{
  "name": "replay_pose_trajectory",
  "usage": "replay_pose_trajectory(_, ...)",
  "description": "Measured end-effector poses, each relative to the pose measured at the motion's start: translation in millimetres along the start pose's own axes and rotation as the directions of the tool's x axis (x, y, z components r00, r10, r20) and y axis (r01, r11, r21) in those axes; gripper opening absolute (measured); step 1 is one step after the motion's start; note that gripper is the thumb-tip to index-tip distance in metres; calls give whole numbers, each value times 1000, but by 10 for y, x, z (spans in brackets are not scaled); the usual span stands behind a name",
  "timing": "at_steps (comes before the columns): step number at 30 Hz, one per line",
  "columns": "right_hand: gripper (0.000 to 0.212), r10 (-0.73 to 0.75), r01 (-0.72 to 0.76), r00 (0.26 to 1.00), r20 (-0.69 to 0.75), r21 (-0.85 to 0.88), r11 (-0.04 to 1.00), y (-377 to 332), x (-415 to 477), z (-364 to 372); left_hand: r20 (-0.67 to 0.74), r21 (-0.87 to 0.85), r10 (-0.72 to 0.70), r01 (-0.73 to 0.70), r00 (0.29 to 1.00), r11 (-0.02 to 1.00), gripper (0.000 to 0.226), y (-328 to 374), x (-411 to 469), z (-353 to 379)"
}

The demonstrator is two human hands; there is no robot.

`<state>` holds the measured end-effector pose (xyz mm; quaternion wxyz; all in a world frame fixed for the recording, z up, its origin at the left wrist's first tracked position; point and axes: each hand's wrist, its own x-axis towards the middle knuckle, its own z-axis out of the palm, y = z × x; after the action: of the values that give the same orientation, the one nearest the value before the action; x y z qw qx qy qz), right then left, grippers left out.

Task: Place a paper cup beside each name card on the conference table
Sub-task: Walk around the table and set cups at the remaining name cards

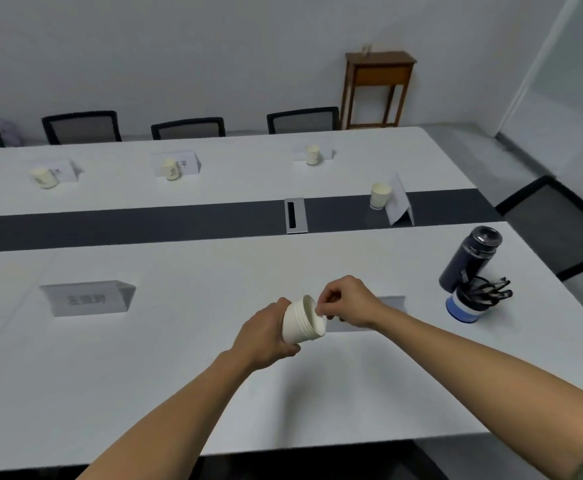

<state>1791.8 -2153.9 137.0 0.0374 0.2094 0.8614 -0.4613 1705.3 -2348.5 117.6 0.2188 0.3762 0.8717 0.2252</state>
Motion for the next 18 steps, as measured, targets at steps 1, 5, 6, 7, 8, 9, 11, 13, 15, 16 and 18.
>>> replay_pose_trajectory(1, 7, 17, -16, 1000, -7, 22, 1000, 15, 23, -16, 9, 3, 7, -7, 1000, 1000, 58, 6, 57, 1)
replay_pose_trajectory(5, 7, 77, -76, 997, -11, 89, 993, 128, 160, -76, 27, -6, 32, -32, 999, 999, 57, 65, 266, 24)
replay_pose_trajectory(6, 6, 83, -82, 997, -10, 97, 992, 155, 196, -95, 32, -11, 34, -34, 999, 999, 57, 88, 305, 30)
replay_pose_trajectory(7, 6, 92, -91, 996, -8, 104, 990, 182, 237, -128, 36, -12, 36, -36, 999, 999, 57, 111, 356, 38)
replay_pose_trajectory(8, 6, 97, -96, 995, -6, 116, 989, 201, 264, -159, 39, -8, 37, -37, 999, 999, 58, 126, 394, 46)
replay_pose_trajectory(9, 6, 100, -98, 995, -6, 133, 986, 221, 288, -189, 41, -4, 37, -37, 998, 999, 59, 133, 435, 54)
replay_pose_trajectory(11, 5, 107, -106, 994, -2, 162, 981, 246, 322, -239, 47, 0, 35, -35, 998, 999, 60, 135, 508, 66)
replay_pose_trajectory(13, 6, 113, -112, 994, 3, 178, 978, 293, 375, -268, 59, 2, 27, -27, 998, 1000, 60, 135, 586, 84)
replay_pose_trajectory(15, 8, 111, -110, 994, 4, 191, 975, 363, 442, -277, 70, 2, 20, -20, 997, 1000, 60, 127, 660, 108)
replay_pose_trajectory(16, 9, 117, -115, 993, 1, 196, 974, 394, 471, -276, 69, 1, 16, -16, 997, 1000, 60, 123, 683, 116)
replay_pose_trajectory(18, 9, 139, -134, 990, -6, 215, 967, 463, 531, -278, 68, -7, 4, -3, 998, 1000, 60, 101, 747, 137)
